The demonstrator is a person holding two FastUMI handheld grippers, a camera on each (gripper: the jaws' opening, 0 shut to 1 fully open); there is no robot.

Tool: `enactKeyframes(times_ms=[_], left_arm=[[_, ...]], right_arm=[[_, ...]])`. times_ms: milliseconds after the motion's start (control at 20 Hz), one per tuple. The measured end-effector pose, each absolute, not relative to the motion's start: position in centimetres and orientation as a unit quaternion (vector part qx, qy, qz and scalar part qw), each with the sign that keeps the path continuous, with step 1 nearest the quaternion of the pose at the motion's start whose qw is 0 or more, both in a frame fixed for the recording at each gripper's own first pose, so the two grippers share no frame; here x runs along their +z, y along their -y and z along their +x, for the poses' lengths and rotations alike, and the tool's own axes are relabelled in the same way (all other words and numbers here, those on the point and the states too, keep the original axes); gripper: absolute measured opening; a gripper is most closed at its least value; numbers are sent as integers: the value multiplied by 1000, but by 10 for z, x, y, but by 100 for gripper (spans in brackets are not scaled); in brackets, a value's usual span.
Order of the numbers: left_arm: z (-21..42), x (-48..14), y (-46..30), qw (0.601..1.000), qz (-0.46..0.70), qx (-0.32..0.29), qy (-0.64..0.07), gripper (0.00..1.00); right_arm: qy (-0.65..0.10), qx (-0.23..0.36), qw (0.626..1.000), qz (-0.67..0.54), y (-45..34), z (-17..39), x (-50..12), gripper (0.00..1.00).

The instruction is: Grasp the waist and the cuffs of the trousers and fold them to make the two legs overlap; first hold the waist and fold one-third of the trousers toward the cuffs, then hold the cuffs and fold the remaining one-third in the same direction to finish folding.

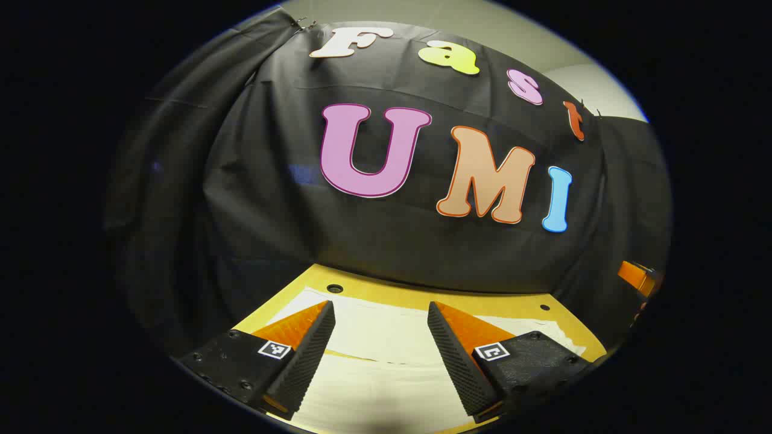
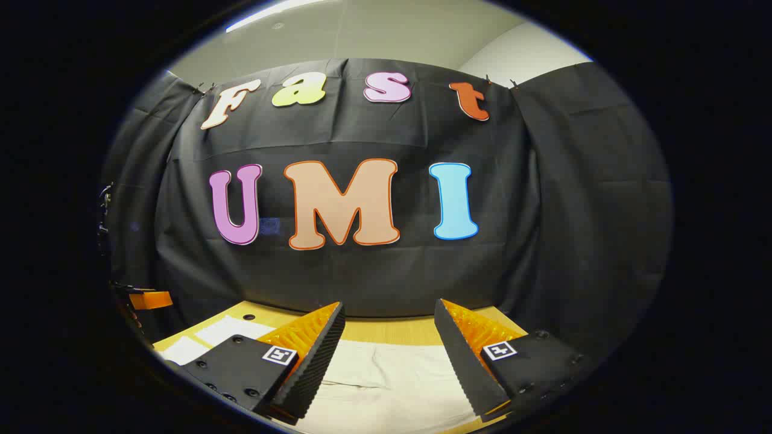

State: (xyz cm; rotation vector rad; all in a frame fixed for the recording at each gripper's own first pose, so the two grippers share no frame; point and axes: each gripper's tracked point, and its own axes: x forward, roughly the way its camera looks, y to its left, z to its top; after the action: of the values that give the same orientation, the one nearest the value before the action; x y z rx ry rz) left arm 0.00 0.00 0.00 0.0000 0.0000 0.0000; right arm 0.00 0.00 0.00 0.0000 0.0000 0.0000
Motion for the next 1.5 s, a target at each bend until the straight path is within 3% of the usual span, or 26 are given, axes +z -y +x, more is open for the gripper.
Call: enactKeyframes(times_ms=[900,1200,1450,1500], left_arm=[[-1,-6,10,999,10,-42,-5,94],[-11,-29,-3,996,43,-67,-41,93],[-28,-71,-12,977,117,-136,-112,94],[-30,-79,-13,970,141,-152,-127,93]], right_arm=[[3,-9,1000,-15,-2,-18,6,96],[-5,-5,1000,-20,-8,-21,0,96],[-14,-2,999,-30,-18,-24,-8,96],[-16,-1,999,-30,-19,-24,-11,92]])
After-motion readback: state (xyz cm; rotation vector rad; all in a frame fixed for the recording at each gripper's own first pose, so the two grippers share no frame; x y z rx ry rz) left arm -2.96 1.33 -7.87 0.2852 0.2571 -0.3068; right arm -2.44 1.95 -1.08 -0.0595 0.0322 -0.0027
